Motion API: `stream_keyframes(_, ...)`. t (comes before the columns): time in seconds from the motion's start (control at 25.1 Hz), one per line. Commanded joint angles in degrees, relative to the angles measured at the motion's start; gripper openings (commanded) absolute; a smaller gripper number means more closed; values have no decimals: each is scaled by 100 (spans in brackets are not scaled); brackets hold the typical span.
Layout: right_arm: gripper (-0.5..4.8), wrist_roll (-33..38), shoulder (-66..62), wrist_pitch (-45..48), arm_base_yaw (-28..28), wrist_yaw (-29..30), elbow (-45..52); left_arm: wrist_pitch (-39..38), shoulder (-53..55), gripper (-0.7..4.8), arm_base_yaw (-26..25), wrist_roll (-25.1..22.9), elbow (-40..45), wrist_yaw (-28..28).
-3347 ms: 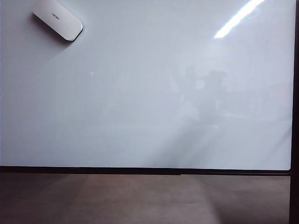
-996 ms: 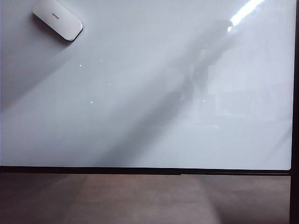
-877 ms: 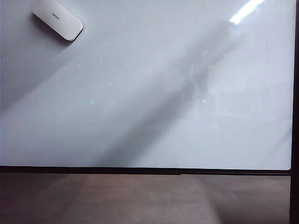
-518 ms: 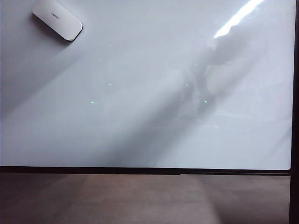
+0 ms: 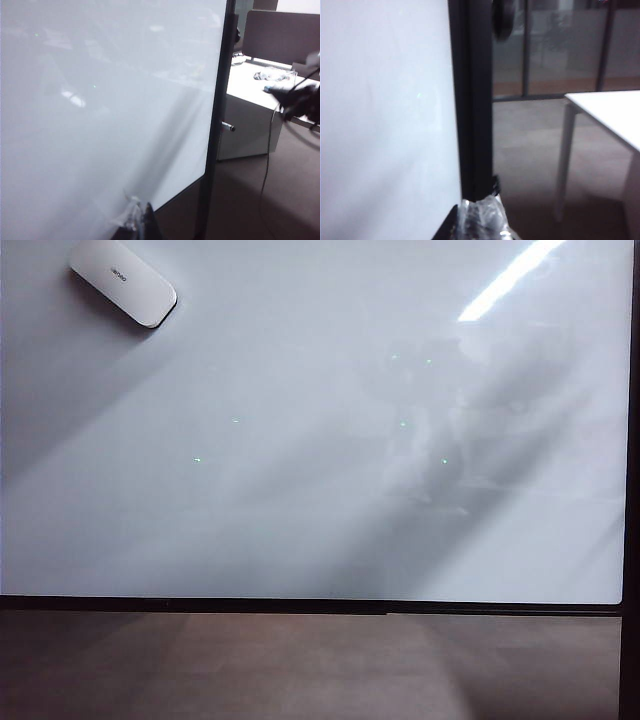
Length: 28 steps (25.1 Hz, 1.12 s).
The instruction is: Reach to the right to find the marker pen, pick it up, and write the number 3 on the whiteboard.
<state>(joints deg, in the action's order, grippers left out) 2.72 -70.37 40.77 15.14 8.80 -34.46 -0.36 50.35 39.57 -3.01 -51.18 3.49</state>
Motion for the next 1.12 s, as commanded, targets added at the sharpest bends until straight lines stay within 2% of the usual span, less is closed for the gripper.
stream_keyframes(0.04, -6, 2, -479, 758, 35, 271, 133, 190, -4, -5, -2, -22, -24, 17)
stream_keyframes(0.52, -6, 44, -2651, 3265, 321, 289, 330, 409, -9, -5, -7, -20, -24, 20)
stream_keyframes(0.6, -5, 76, -2850, 3460, 348, 258, 328, 428, -9, -5, -7, -20, -24, 20)
stream_keyframes(0.64, 25, 79, -2951, 3456, 396, 273, 317, 431, -9, -5, -7, -20, -24, 17)
stream_keyframes(0.68, 176, 98, -3014, 3414, 400, 295, 310, 431, -9, -5, -7, -20, -24, 20)
stream_keyframes(0.72, 268, 120, -3040, 3410, 417, 297, 306, 428, -7, -5, -7, -17, -24, 20)
stream_keyframes(0.76, 306, 116, -3056, 3368, 457, 507, 267, 428, -7, -5, -7, -17, -24, 20)
stream_keyframes(0.92, 306, 175, -3189, 2876, 758, 1593, -238, 428, -9, -5, -7, -17, -24, 20)
stream_keyframes(1.12, 306, 179, -3742, 2800, 894, 1840, -903, 431, -7, -5, -7, -17, -24, 17)
